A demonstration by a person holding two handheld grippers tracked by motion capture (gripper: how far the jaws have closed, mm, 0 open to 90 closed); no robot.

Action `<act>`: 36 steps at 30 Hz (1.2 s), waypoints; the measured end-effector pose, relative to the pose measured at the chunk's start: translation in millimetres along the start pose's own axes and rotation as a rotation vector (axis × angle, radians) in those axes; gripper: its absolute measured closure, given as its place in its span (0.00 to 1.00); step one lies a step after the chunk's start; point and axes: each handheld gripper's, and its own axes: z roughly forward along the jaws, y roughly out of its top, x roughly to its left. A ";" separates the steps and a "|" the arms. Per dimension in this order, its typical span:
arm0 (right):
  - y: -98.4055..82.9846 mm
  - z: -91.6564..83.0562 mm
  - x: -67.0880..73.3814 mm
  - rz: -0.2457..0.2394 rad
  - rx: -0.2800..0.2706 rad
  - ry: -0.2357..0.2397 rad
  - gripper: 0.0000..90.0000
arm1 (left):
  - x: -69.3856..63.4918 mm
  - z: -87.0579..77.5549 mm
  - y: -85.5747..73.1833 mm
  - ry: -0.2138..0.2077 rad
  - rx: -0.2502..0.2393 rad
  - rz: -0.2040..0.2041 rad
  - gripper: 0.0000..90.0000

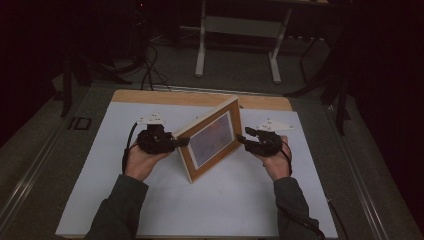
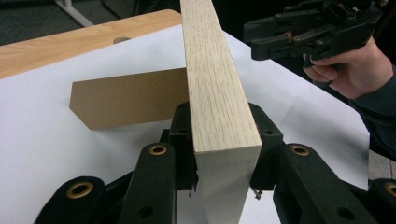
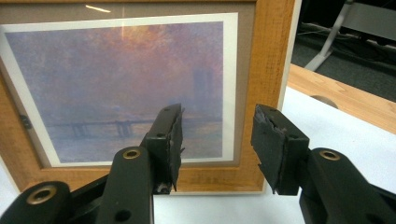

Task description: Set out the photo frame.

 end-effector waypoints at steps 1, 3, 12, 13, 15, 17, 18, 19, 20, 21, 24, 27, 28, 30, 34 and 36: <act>0.3 -0.2 -0.6 0.002 0.001 -0.003 0.58 | 0.4 0.0 0.3 -0.002 0.003 0.002 0.78; 1.1 -0.7 -2.4 0.004 0.002 -0.006 0.58 | 1.1 0.0 1.0 -0.006 0.008 0.002 0.78; 1.9 -1.6 -8.1 0.009 0.006 -0.021 0.57 | 4.1 -0.2 1.7 -0.020 0.013 0.002 0.78; 2.0 -1.4 -8.4 0.010 0.008 -0.024 0.57 | 4.2 -0.3 1.9 -0.021 0.016 0.003 0.78; 2.6 -0.9 -9.7 0.009 0.010 -0.027 0.56 | 4.7 -0.3 2.5 -0.024 0.020 0.006 0.78; 3.7 -0.1 -11.0 0.008 0.013 -0.028 0.55 | 5.5 -0.2 3.2 -0.029 0.023 0.009 0.78; 4.5 0.3 -11.6 0.005 0.015 -0.029 0.55 | 5.9 -0.2 3.4 -0.033 0.024 0.010 0.78; 5.2 1.1 -11.9 0.003 0.017 -0.030 0.54 | 6.3 -0.3 3.7 -0.036 0.027 0.011 0.78; 6.2 1.9 -12.4 -0.001 0.020 -0.030 0.54 | 6.8 -0.3 4.0 -0.041 0.029 0.011 0.78; 7.1 2.8 -13.0 -0.005 0.023 -0.031 0.53 | 7.5 -0.2 4.1 -0.047 0.028 0.011 0.78; 10.9 4.8 -15.2 -0.011 0.026 -0.038 0.50 | 9.4 0.2 4.7 -0.066 0.029 0.012 0.78; 15.5 4.6 -18.1 -0.011 0.022 -0.040 0.47 | 11.0 1.0 5.5 -0.088 0.032 0.014 0.79; 16.9 4.4 -19.2 -0.013 0.021 -0.043 0.45 | 11.6 1.4 5.9 -0.097 0.034 0.015 0.79; 19.4 4.3 -21.2 -0.009 0.022 -0.041 0.43 | 12.5 2.5 6.9 -0.116 0.038 0.019 0.79; 22.2 5.4 -24.5 0.004 0.019 -0.028 0.36 | 14.4 5.1 10.2 -0.135 0.048 0.036 0.80; 21.7 7.5 -27.5 0.027 0.008 -0.017 0.33 | 17.0 6.0 12.5 -0.136 0.049 0.043 0.80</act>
